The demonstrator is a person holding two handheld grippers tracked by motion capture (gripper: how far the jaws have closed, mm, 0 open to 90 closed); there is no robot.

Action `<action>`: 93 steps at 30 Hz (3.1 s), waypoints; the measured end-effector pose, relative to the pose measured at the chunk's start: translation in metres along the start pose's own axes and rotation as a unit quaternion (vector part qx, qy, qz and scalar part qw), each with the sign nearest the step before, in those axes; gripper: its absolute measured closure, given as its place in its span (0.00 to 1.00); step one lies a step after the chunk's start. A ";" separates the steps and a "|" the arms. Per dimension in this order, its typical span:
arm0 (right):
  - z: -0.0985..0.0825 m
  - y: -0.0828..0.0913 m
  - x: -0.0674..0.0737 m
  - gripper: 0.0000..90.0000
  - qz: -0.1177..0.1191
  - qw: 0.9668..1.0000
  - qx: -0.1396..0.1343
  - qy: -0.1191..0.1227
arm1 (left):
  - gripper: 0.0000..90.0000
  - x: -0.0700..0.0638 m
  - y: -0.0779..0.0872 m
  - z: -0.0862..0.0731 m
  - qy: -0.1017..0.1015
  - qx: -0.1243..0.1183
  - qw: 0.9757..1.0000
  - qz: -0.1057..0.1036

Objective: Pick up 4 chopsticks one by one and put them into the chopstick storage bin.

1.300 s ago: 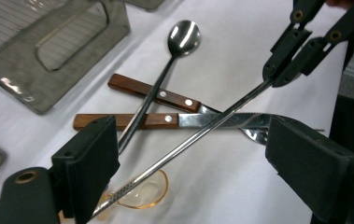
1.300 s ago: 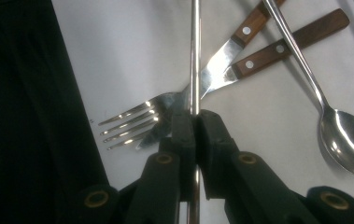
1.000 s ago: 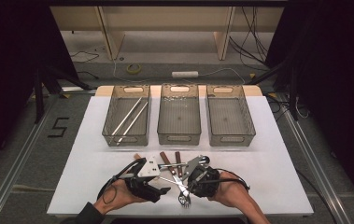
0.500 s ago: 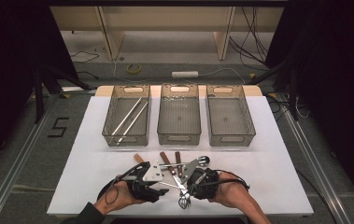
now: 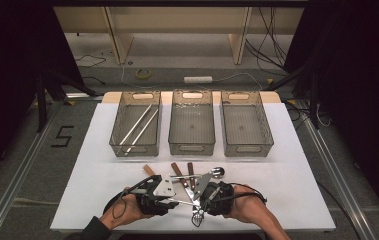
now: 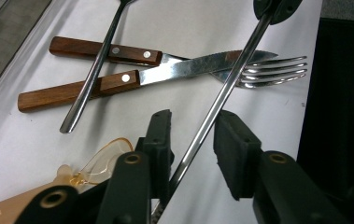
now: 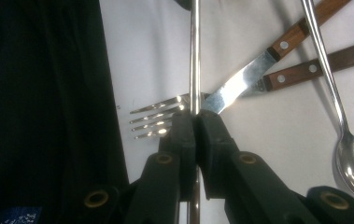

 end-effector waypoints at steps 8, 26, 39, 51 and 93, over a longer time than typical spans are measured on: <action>-0.001 0.000 0.003 0.95 0.010 1.000 -0.002 0.008 | 0.82 -0.007 0.002 -0.002 -0.024 0.014 0.999 -0.026; 0.008 0.033 -0.029 0.59 -0.035 0.990 -0.113 -0.075 | 0.96 -0.004 0.009 -0.001 -0.012 0.015 0.999 -0.028; 0.010 0.046 -0.056 0.43 -0.114 0.960 -0.214 -0.138 | 0.96 0.028 0.021 0.000 0.071 -0.018 0.996 0.053; -0.006 0.054 -0.065 0.37 -0.150 0.937 -0.262 -0.178 | 0.96 0.054 0.035 -0.002 0.115 -0.052 0.986 0.112; -0.037 0.049 -0.045 0.27 -0.154 0.910 -0.298 -0.245 | 0.96 0.188 0.080 0.003 0.208 -0.106 0.935 0.268</action>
Point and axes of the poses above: each handheld gripper's, and its own axes: y roughly backward along the jaws, z roughly out of its top, x roughly to its left, the point moved 9 cm from there along -y, roughly forward along the jaws, and after that the axes turned 15 degrees about -x, right-handed, at the moved point
